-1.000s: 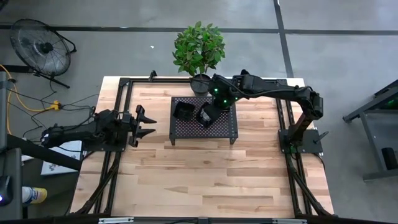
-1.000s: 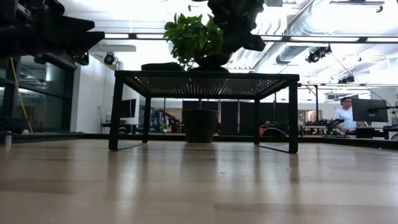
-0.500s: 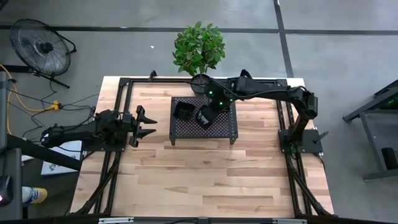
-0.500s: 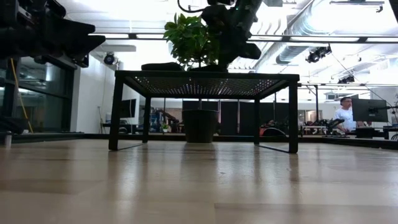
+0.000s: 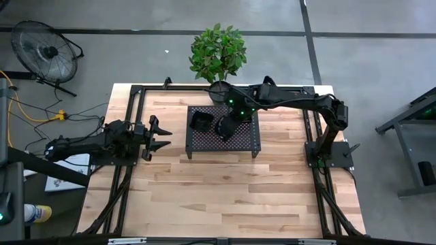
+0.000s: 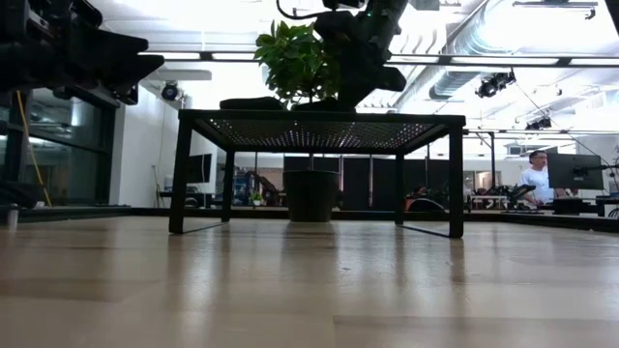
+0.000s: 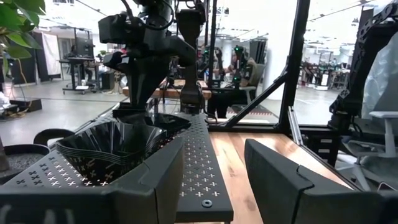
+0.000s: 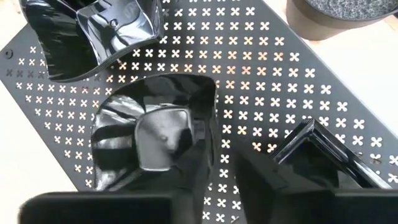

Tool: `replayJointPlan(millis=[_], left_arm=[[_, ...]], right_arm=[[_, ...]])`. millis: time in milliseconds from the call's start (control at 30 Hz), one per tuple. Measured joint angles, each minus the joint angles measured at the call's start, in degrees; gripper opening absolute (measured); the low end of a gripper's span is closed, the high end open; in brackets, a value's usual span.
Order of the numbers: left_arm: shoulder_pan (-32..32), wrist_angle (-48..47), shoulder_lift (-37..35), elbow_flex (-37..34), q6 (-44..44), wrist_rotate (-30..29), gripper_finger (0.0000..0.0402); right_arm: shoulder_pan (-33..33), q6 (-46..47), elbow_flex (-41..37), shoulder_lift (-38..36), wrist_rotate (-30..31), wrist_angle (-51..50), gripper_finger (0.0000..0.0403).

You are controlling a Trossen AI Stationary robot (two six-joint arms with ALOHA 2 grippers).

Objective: Pick & Place Mini shaped plates
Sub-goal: Stack the black leaf-shaped plate on top of the other black leaf-shaped plates on the shelf, then return to Home Position

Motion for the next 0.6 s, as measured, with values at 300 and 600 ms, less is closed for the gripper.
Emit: replayJointPlan(millis=[300,600], left_arm=[[0.0,-0.86,0.0,0.0,0.4,-0.11,0.0167],[0.0,-2.64,0.02,0.0,0.94,-0.07,0.0167]], right_arm=[[0.24,0.0,0.0,-3.27,0.97,-0.53,0.014],[3.17,-2.24,0.0,-11.65,12.31,-4.32,0.0145]])
